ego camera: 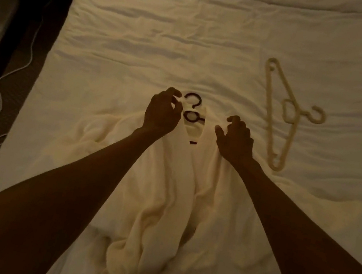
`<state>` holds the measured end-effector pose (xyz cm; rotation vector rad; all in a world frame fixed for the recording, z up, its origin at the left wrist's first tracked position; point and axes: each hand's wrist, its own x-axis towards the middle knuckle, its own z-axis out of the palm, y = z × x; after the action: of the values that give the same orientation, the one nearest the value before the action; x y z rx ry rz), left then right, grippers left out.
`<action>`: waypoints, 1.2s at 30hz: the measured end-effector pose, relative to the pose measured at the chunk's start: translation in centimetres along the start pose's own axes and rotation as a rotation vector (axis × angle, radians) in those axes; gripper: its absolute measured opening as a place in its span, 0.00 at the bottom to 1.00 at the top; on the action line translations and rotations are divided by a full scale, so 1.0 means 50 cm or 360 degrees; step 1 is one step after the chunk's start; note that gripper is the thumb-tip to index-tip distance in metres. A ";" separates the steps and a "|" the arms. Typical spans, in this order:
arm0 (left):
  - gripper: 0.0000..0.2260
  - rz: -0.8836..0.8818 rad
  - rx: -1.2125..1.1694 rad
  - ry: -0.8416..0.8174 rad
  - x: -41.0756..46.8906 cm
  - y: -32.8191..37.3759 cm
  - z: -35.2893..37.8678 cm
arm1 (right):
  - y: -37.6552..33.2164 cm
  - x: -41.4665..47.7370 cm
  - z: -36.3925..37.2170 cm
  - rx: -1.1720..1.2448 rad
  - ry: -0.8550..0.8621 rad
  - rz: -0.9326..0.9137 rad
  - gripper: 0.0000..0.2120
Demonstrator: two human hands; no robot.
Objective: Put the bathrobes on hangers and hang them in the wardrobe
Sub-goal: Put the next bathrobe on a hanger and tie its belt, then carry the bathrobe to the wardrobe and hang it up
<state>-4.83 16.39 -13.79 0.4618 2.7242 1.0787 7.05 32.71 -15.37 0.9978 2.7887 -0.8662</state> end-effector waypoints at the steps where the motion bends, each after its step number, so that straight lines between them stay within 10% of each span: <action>1: 0.11 -0.0004 0.0030 -0.0012 0.021 -0.007 0.016 | 0.008 0.018 0.013 -0.0032 -0.0015 -0.0001 0.21; 17: 0.15 -0.0384 -0.0117 -0.0244 0.166 0.051 0.061 | 0.049 0.047 0.023 0.0343 0.0059 -0.0101 0.18; 36: 0.05 0.0264 -0.0303 0.0094 -0.158 0.414 -0.614 | -0.295 -0.290 -0.456 0.0228 0.0079 -0.0758 0.18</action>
<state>-1.24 8.39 23.06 0.6428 2.6351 1.3989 12.67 27.09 14.37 0.3623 3.0970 -1.1109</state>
